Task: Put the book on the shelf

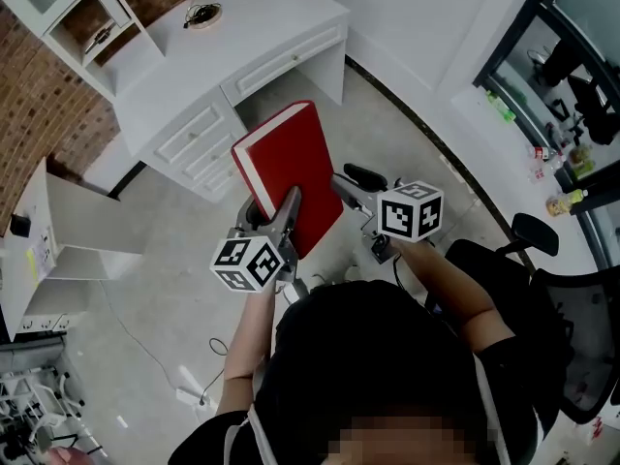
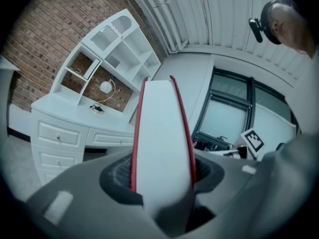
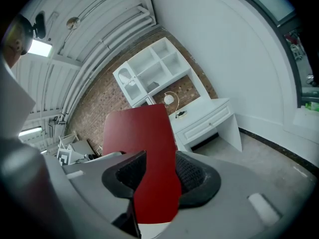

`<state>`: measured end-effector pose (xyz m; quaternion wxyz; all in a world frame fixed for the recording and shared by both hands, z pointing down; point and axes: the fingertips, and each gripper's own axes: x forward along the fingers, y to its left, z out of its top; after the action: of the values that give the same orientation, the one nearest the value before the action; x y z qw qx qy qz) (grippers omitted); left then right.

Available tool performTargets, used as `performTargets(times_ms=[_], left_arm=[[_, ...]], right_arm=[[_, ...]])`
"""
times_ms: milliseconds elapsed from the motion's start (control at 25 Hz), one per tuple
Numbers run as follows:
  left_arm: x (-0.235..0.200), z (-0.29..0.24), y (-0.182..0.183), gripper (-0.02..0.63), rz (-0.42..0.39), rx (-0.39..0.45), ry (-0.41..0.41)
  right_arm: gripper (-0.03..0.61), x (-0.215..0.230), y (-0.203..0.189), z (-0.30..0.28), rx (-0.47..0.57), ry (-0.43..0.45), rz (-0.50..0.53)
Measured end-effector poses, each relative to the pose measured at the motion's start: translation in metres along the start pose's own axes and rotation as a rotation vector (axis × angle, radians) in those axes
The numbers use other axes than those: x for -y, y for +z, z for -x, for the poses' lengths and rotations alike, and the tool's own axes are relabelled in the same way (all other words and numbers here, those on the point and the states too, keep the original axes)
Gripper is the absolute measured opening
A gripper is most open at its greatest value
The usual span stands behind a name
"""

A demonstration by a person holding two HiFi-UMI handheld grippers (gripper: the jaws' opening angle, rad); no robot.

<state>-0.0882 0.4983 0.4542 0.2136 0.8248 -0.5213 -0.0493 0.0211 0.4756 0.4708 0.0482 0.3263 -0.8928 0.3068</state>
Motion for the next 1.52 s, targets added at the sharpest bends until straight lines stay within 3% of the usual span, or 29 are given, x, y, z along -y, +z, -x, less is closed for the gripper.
performTargets(times_ms=[720,920,1520], left_arm=[[0.0,0.009,0.009,0.23,0.01,0.063,0.063],[0.008,-0.001,0.007,0.23,0.056,0.091,0.029],[0.03,-0.022,-0.007,0.23,0.025,0.066,-0.018]], right_arm=[[0.233,-0.005,0.004,-0.004,-0.051,0.097,0.074],[0.268,0.001,0.008,-0.001,-0.058,0.135,0.107],[0.308,0.023,0.017,0.004,-0.055,0.15,0.141]])
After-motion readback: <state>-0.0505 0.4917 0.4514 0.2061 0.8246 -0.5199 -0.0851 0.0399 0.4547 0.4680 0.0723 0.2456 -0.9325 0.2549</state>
